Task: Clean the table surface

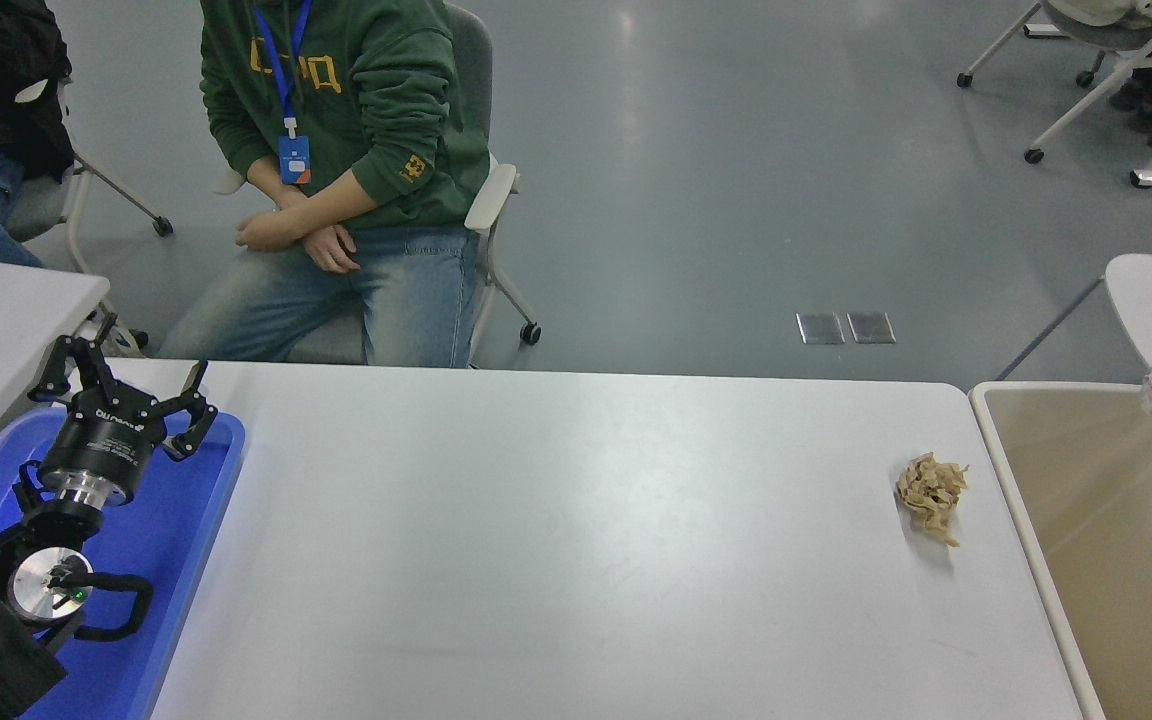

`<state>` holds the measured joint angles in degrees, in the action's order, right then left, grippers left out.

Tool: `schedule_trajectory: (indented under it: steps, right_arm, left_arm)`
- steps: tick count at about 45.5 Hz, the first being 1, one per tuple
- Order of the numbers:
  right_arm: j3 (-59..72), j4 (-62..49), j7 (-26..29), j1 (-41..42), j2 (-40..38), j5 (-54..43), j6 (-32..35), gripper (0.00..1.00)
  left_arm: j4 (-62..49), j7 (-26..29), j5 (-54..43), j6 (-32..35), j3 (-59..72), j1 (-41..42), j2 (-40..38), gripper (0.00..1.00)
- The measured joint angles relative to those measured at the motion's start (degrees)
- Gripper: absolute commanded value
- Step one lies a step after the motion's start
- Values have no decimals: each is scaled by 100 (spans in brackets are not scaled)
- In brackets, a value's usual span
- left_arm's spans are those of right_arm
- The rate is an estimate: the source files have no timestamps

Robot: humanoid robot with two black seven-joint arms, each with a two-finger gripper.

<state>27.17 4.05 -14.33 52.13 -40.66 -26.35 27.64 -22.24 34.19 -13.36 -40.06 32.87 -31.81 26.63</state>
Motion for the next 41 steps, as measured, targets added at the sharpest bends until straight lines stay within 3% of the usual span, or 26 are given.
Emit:
schedule_trajectory:
  steps: [16, 38, 39, 41]
  right_arm:
    - [-85, -784, 55, -961, 708, 573, -641, 0]
    - [-286, -953, 124, -1287, 906, 728, -922, 1]
    - [-288, -954, 127, -1291, 909, 729, -925, 23]
    - [-294, -954, 137, -1297, 915, 734, -930, 88]
  left_arm:
    - [0, 0, 0, 0, 0, 0, 0, 100]
    - [0, 0, 0, -2, 0, 0, 0, 100]
    - [0, 0, 0, -2, 0, 0, 0, 100]
    - [0, 0, 0, -2, 0, 0, 0, 100]
